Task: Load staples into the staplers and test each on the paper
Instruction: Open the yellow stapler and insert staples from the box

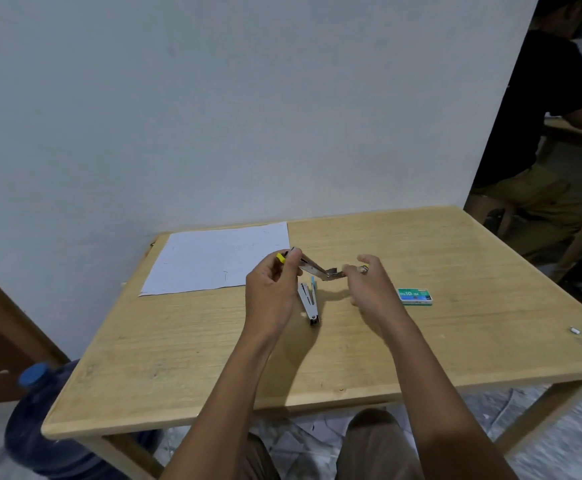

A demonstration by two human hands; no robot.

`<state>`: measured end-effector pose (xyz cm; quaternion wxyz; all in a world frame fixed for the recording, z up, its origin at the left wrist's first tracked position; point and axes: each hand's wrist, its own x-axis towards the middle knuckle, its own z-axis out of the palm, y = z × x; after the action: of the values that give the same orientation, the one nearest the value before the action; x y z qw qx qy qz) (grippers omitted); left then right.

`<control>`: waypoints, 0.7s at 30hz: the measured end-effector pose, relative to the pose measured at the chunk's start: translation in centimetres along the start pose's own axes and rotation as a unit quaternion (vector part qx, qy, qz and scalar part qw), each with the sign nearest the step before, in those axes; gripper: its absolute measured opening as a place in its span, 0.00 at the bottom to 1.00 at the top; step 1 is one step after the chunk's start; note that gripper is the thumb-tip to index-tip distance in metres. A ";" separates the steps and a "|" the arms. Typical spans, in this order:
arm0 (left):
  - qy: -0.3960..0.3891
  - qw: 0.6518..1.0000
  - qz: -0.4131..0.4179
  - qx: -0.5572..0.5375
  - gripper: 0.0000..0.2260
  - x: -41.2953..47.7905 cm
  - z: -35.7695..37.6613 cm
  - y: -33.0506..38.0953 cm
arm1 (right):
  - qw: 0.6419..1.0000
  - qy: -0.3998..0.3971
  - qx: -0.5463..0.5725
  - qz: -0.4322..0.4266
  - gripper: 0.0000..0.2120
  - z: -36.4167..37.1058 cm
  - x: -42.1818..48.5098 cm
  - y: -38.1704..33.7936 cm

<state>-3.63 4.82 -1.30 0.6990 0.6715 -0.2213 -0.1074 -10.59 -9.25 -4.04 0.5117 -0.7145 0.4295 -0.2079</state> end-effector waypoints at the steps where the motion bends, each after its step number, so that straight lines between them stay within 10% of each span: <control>1: 0.004 1.000 0.003 -0.001 0.15 0.1 0.0 0.1 | 0.998 0.010 -0.067 -0.019 0.24 0.0 -0.2 0.0; 4: -0.007 0.999 0.026 0.027 0.19 0.4 0.0 0.4 | 0.979 0.069 -0.102 -0.161 0.20 -0.5 -1.2 -1.0; 7: -0.032 0.998 0.032 0.035 0.20 0.6 0.1 0.6 | 0.960 -0.065 -0.001 -0.274 0.09 -1.0 -1.9 -2.5; 21: -0.067 0.996 0.045 0.043 0.18 0.9 -0.1 1.9 | 0.935 -0.080 0.048 -0.343 0.07 -0.1 -2.0 -2.7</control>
<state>-3.09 4.69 0.72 0.6569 0.6819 -0.3019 -0.1111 -10.66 -7.38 -1.21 0.4753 -0.8073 0.1055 -0.3335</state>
